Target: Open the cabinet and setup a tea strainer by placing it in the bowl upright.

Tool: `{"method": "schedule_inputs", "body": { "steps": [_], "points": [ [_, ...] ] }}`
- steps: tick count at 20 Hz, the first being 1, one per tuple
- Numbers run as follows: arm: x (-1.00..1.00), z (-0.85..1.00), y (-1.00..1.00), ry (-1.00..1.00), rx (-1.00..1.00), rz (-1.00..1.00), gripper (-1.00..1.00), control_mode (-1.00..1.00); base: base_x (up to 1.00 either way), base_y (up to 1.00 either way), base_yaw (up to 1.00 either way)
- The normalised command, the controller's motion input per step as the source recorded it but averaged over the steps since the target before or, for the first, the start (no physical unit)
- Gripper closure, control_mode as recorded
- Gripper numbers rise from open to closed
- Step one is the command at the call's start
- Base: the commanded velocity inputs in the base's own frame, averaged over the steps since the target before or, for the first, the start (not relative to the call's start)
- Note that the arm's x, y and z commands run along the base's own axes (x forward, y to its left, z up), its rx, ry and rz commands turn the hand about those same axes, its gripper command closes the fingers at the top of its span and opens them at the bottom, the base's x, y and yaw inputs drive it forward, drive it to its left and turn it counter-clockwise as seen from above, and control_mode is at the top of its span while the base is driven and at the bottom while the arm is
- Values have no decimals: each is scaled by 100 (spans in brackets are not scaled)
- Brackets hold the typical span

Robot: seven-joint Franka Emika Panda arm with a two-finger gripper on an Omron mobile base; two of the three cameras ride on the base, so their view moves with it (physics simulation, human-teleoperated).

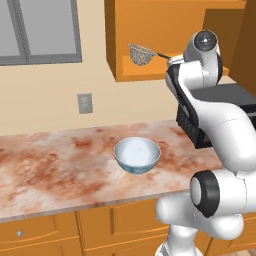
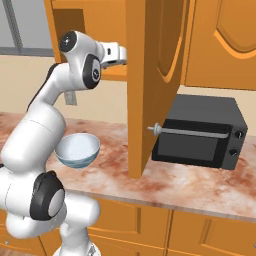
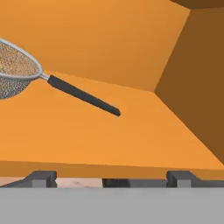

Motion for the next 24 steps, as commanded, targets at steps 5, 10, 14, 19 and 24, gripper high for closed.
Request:
{"method": "schedule_inputs", "body": {
  "steps": [5, 10, 14, 19, 24],
  "points": [
    [35, 11, 0, -15, 6, 1, -100, -100, 0, 0, 0],
    [24, 2, 0, 0, 6, 6, -100, -100, 0, 0, 0],
    [0, 14, -6, 9, 6, 1, -100, -100, 0, 0, 0],
    [-1, 24, -4, 8, 7, 3, -100, -100, 0, 0, 0],
    [0, 9, 0, 5, 1, 8, -100, -100, 0, 0, 0]
  ]
}}
